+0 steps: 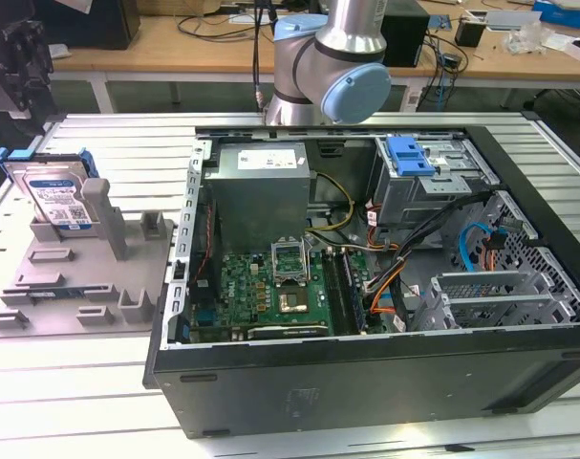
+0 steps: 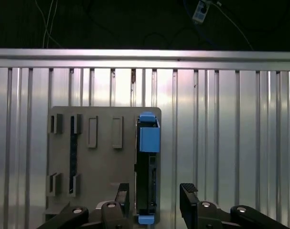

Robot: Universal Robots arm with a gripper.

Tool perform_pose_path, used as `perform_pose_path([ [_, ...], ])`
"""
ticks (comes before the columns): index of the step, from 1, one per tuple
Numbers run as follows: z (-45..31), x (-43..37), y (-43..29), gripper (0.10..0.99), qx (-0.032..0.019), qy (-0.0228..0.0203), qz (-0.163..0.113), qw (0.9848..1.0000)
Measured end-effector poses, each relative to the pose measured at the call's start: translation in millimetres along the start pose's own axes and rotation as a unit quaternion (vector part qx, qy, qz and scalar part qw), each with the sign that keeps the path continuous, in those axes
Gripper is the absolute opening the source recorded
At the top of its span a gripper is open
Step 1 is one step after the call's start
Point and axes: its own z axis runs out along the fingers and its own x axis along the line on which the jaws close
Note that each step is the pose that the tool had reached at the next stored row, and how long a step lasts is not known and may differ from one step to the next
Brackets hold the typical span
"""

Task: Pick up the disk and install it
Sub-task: 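Pick up the disk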

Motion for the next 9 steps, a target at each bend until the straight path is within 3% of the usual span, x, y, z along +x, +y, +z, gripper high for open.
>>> perform_pose_path([
  [9, 2.4, -0.2, 15.6, 0.541, -0.0001, 0.0019, 0.006, 1.0000],
])
